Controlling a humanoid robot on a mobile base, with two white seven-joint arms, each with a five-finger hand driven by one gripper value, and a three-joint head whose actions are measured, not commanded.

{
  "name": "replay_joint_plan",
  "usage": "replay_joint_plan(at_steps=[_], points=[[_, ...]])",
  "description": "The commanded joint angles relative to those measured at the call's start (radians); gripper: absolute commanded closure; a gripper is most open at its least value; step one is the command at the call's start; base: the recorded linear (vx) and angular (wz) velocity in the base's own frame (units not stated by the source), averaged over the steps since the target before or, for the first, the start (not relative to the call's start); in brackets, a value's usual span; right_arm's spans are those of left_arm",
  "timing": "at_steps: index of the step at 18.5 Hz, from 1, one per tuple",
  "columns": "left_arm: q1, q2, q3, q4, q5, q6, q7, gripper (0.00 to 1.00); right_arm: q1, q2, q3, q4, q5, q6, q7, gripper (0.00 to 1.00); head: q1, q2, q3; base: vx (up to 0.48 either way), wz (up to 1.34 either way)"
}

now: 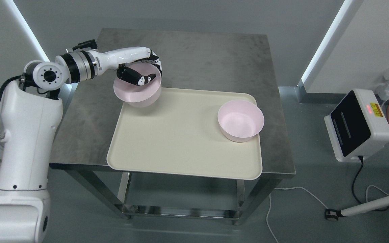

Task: Stack pink IKEA bowls on left shelf middle
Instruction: 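Lift the pink bowl and place it into the other pink bowl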

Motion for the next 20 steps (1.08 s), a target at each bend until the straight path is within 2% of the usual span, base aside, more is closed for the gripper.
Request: replay_joint_plan(at_steps=[1,5,9,12,16,20], points=[[-0.049,-0.199,-0.136,-0.074,0.009,0.089,-0.009,1.00,0.029,-0.017,-0.011,-0.034,0.000,0.000,0.000,0.00,0.0000,0.000,0.000,0.000,0.00],[-0.049,-0.199,-0.485,-0.069,0.013,0.142,0.135,0.99,0.029,-0.017,-0.011,-0.034,0.000,0.000,0.000,0.00,0.0000,0.000,0.000,0.000,-0.01],[-0.066,-0.199,-0.683,-0.071,0.046,0.169,0.267,0.99,0.029,-0.017,-0.011,-0.034,0.000,0.000,0.000,0.00,0.0000,0.000,0.000,0.000,0.01],[-0.082,-0.199,-0.708,-0.069,0.043,0.168,0.262,0.99,0.029,-0.017,-0.011,-0.034,0.000,0.000,0.000,0.00,0.0000,0.000,0.000,0.000,0.00],[-0.170,-0.199,-0.705,-0.066,0.039,0.175,0.261,0.98,0.029,-0.017,-0.011,-0.034,0.000,0.000,0.000,0.00,0.0000,0.000,0.000,0.000,0.00],[-0.170,-0.199,-0.705,-0.037,0.036,0.175,0.261,0.98,0.029,-0.017,-0.011,-0.034,0.000,0.000,0.000,0.00,0.0000,0.000,0.000,0.000,0.00]])
